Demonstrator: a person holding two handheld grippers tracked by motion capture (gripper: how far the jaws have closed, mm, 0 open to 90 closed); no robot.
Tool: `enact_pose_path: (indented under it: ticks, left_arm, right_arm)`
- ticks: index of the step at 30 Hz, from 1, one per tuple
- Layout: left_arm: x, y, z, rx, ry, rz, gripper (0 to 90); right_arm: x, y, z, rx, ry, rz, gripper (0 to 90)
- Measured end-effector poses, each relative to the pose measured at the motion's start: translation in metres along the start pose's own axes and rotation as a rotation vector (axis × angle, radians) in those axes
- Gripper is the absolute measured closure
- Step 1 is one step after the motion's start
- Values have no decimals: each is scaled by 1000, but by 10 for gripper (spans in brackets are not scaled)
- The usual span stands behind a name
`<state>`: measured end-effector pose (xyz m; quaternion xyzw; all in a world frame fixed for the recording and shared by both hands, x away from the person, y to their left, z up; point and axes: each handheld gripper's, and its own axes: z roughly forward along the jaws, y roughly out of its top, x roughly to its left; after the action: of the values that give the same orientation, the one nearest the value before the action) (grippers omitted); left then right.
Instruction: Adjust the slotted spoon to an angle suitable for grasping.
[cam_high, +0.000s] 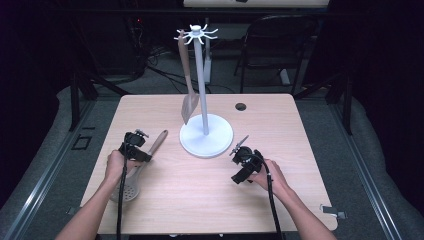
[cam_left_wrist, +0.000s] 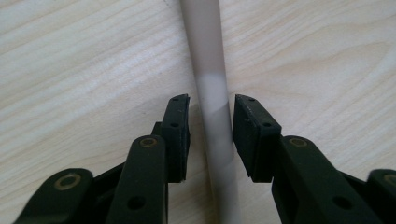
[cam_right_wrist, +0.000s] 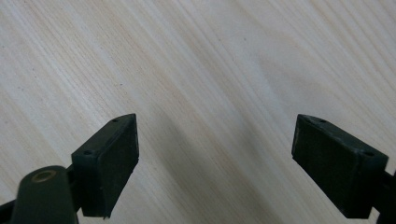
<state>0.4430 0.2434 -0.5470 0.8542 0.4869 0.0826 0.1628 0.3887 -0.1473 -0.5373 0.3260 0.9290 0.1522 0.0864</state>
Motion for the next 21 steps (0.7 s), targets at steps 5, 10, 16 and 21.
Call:
enact_pose_path:
  ticks: [5,10,16,21]
  left_arm:
    - [1,6,-1,1,-14,-35,640]
    - [-4,15,2,17,22,-12,677]
    - [-5,20,6,41,34,-13,709]
    - [-2,20,9,57,17,-24,710]
  right_arm:
    - [2,1,0,2,1,-3,146]
    - [1,1,0,3,2,-3,146]
    - [1,1,1,3,3,-2,146]
    - [1,1,1,7,1,-5,147]
